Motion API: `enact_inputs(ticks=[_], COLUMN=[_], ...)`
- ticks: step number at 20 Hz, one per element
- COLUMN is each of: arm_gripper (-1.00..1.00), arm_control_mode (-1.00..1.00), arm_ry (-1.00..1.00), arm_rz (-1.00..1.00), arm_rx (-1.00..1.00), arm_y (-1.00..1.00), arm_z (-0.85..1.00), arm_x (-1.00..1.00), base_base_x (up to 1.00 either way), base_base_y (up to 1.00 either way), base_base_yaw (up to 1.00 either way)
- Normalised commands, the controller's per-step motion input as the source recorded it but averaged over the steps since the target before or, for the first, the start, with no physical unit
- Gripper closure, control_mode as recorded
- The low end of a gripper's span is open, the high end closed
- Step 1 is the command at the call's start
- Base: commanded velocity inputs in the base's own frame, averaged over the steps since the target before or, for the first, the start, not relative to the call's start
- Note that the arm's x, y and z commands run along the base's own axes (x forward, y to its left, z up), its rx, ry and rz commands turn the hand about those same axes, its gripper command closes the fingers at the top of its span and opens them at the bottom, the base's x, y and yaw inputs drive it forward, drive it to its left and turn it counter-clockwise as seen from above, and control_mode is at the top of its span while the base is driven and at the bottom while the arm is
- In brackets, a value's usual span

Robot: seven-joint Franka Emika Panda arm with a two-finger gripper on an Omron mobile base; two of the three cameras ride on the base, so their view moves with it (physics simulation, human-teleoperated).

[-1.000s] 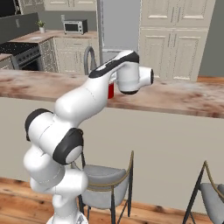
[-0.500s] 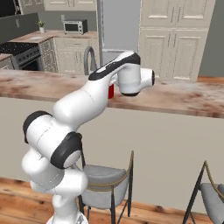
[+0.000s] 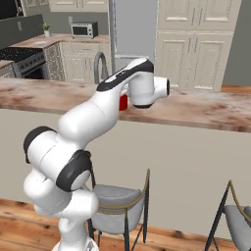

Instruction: Pick up the marshmallow and place it in the cup of hot chocolate on the dining counter.

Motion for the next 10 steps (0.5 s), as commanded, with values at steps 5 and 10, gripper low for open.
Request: enact_inputs(ticks=[5,10], arm_gripper=[1.0,1.0], arm_control_mode=[-1.0,-1.0], arm_ry=[0.0,0.0], arm_rz=[0.01,0.02], arm_rx=[0.0,0.0], arm_y=[0.0,0.02], arm_z=[-0.14,-0.1], arm_x=[0.0,0.0], base_base_x=[0.0,0.0], base_base_y=[0.0,0.0], base_base_yaw=[0.0,0.0])
